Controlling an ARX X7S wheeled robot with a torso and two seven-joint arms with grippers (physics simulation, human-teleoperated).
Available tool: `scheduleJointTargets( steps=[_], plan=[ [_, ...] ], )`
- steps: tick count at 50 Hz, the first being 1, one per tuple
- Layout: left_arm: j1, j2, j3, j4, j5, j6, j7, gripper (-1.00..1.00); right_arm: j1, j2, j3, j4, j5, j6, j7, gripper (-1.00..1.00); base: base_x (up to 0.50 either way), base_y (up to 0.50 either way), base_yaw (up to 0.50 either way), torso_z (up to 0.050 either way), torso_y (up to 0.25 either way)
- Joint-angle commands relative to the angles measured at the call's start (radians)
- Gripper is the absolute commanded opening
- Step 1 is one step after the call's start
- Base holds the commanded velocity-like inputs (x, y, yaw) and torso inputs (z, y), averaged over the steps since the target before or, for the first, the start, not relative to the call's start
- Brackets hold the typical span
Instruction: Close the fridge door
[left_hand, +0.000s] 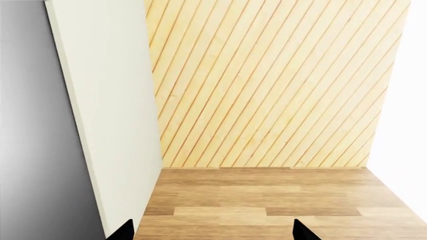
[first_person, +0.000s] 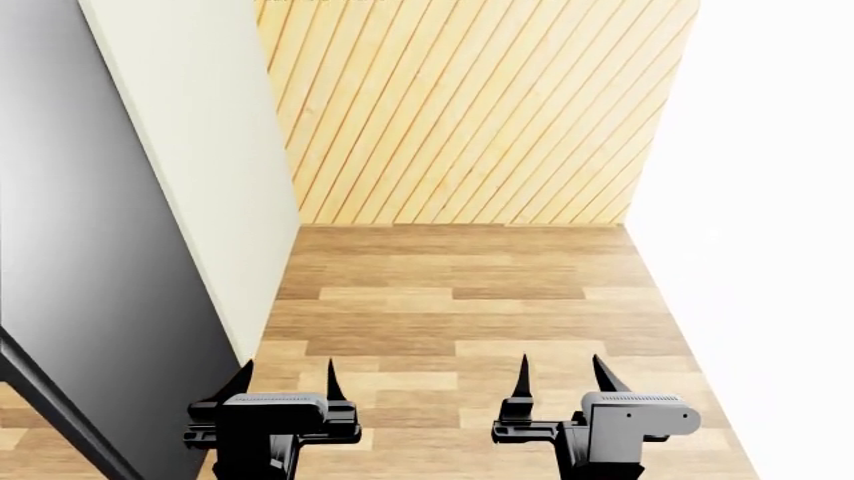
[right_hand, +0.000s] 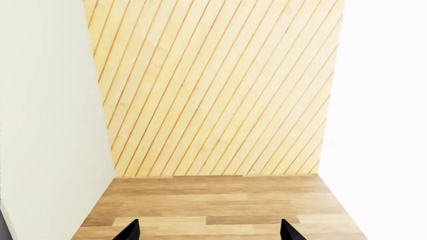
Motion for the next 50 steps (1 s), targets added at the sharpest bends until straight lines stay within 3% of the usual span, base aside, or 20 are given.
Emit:
scheduleJointTargets(
  steps=[1, 50],
  plan=[
    [-0.001, -0.008, 0.009, 0.001, -0.009, 0.001, -0.008, 1.00, 0.002, 0.007, -0.010, 0.001, 0.007, 0.000, 0.010, 1.00, 0.50, 0.00, 0.00, 0.000, 0.000],
    [-0.005, -0.036, 0.043, -0.004, -0.036, 0.009, -0.036, 1.00, 0.007, 0.034, -0.043, 0.002, 0.036, -0.009, 0.039, 1.00, 0.50, 0.00, 0.00, 0.000, 0.001]
  ],
)
